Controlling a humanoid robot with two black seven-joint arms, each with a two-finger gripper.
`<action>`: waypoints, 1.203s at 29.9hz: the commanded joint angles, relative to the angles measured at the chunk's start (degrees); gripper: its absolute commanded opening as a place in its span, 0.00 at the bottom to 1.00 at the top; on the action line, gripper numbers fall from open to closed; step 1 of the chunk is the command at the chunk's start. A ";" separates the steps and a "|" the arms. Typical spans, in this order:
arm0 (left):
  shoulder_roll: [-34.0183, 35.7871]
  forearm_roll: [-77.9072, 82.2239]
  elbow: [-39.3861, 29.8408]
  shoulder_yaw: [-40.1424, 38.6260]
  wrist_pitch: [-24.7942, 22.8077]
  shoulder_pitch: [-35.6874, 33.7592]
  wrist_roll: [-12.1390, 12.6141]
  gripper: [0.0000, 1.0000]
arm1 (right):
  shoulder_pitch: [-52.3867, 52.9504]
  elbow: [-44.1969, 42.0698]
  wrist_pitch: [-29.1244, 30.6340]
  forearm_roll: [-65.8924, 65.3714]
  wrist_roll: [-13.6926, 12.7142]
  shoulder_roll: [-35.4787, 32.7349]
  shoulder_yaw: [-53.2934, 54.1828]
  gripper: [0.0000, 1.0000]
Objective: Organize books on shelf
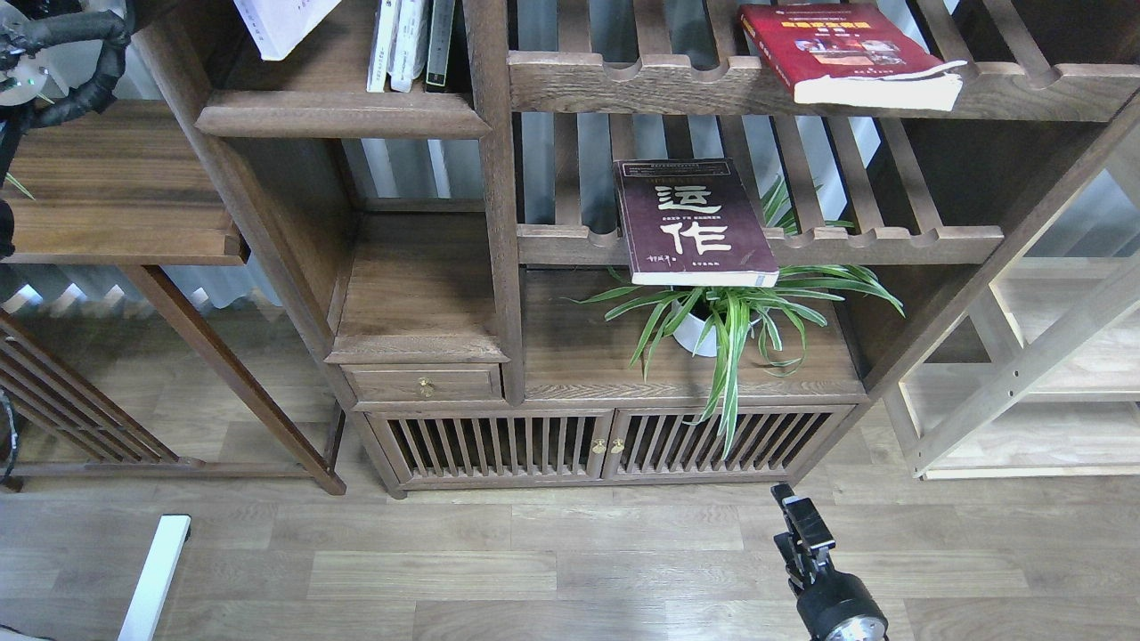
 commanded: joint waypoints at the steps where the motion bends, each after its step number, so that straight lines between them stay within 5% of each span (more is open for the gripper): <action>1: -0.23 0.10 0.72 0.49 0.01 -0.57 0.00 0.03 | -0.01 0.07 0.00 0.04 0.00 0.00 0.00 1.00; 26: -6.03 0.62 10.20 1.37 -0.08 -2.24 0.00 0.02 | -0.80 0.42 0.00 0.83 -0.09 0.00 -0.43 1.00; 36: -10.34 0.62 19.87 1.37 -0.52 -7.07 0.00 0.02 | -0.71 0.42 0.00 0.91 -0.27 0.00 -0.61 1.00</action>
